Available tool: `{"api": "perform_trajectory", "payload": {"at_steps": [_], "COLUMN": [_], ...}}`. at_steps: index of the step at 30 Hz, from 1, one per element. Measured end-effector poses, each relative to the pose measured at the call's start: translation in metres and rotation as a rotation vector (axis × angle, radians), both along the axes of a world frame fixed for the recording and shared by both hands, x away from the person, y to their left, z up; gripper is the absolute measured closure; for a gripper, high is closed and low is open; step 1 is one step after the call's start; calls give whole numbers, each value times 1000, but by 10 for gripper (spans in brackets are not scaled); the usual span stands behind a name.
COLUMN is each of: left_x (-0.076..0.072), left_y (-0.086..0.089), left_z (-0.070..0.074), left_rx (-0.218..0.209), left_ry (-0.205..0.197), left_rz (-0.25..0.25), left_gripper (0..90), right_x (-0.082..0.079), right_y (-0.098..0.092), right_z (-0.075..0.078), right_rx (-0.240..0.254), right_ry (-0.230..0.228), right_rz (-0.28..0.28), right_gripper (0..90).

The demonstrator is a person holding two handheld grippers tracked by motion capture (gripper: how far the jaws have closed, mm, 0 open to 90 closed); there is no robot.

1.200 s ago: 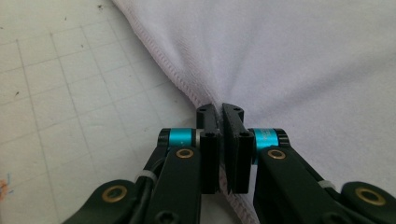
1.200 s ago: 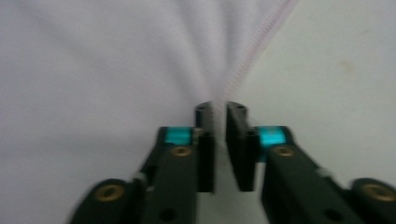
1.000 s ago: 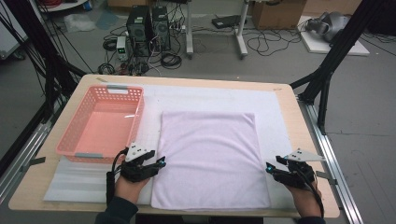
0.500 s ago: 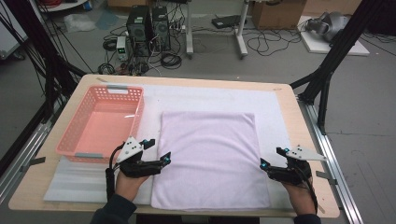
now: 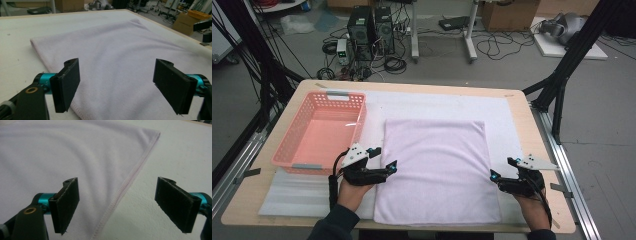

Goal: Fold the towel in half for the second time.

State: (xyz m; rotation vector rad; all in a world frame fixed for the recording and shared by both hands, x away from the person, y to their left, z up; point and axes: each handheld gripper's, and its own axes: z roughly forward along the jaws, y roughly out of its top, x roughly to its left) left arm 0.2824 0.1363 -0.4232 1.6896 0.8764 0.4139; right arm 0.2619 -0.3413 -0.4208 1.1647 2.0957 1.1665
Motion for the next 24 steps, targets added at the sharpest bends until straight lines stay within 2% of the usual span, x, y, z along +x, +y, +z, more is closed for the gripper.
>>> {"api": "perform_trajectory", "payload": {"at_steps": [5,7,8,10,11,13,16,21,24], "left_x": [12,19,23,30,34,44,59,82,94], "left_y": [-1,-2,-3,-6,-9,-12,-17,-18,-17], "left_z": [7,10,11,14,15,17,17,13,5], "left_rx": [2,-16,-32,-16,-6,14,-13,-16,11], "left_ry": [13,13,3,-29,-33,-2,60,82,128], "left_rz": [-14,-28,-34,-33,-23,-3,18,81,114], "left_gripper": [228,225,226,238,242,265,255,255,260], "right_x": [2,5,7,13,15,24,37,62,75], "right_y": [-2,-2,-3,-3,-2,-1,4,10,13], "right_z": [-1,-1,-1,0,0,-1,0,5,8], "right_rx": [-2,7,10,23,24,32,38,57,62], "right_ry": [18,24,23,38,46,68,84,94,102], "right_rz": [2,4,5,10,11,15,19,16,9], "right_gripper": [180,177,176,175,174,174,174,174,174]}}
